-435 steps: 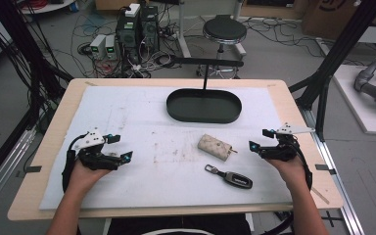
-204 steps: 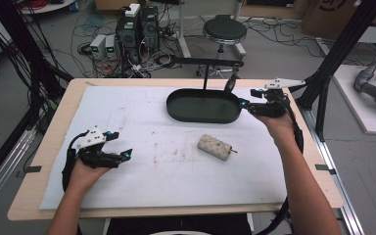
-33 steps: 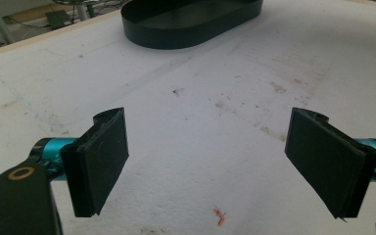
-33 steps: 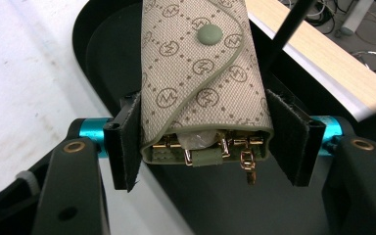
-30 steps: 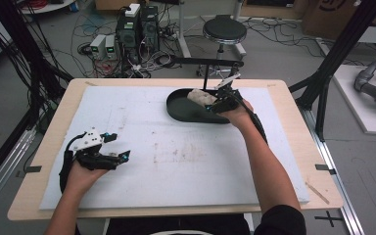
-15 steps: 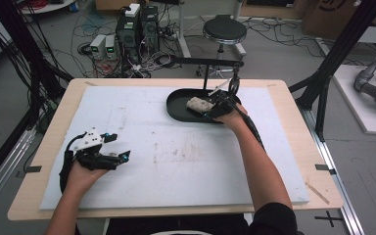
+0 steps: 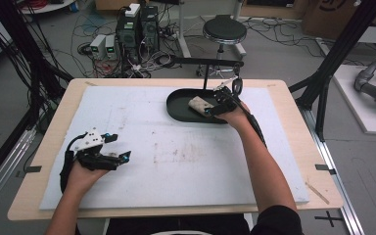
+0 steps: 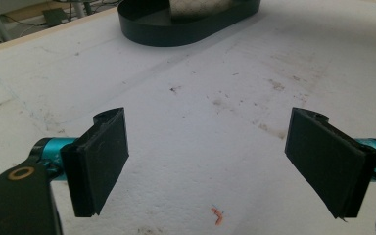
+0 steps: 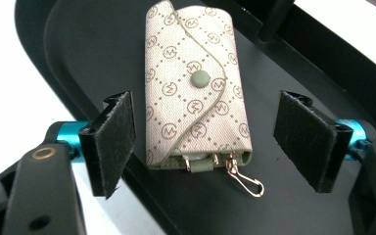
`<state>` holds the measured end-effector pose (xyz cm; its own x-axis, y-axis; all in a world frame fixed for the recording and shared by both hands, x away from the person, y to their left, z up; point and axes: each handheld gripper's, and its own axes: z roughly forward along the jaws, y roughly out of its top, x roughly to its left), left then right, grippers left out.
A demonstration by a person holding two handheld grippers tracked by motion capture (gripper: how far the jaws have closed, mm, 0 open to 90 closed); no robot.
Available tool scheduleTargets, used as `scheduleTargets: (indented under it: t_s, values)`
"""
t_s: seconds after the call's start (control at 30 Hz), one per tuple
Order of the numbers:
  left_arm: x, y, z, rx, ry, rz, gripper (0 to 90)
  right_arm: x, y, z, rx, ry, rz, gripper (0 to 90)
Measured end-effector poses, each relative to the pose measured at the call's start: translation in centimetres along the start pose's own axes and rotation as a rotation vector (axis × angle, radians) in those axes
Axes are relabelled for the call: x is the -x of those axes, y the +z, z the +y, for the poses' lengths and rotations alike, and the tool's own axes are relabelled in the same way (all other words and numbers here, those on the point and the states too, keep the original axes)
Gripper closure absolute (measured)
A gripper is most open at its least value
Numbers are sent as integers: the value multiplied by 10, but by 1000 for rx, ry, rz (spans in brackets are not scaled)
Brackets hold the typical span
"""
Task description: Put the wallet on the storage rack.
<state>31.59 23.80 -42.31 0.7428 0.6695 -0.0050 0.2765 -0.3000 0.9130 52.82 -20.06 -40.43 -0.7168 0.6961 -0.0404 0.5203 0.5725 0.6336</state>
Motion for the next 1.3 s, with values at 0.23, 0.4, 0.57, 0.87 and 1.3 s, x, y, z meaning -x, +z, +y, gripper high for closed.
scheduleTargets:
  t_s: [0.23,0.4,0.57,0.87,1.3]
  values:
    - [1,0,1,1,2,0,162,-2,-26,0,16,5,18,211]
    - [2,0,2,3,5,-2,162,-8,-51,-2,48,-1,44,206]
    - [3,-1,3,7,10,-5,162,-13,-65,-5,35,-5,59,198]
    - [4,0,4,8,12,-4,162,-25,-96,-21,95,5,67,198]
    - [6,2,3,1,12,-10,162,-44,-117,-64,214,-5,92,198]
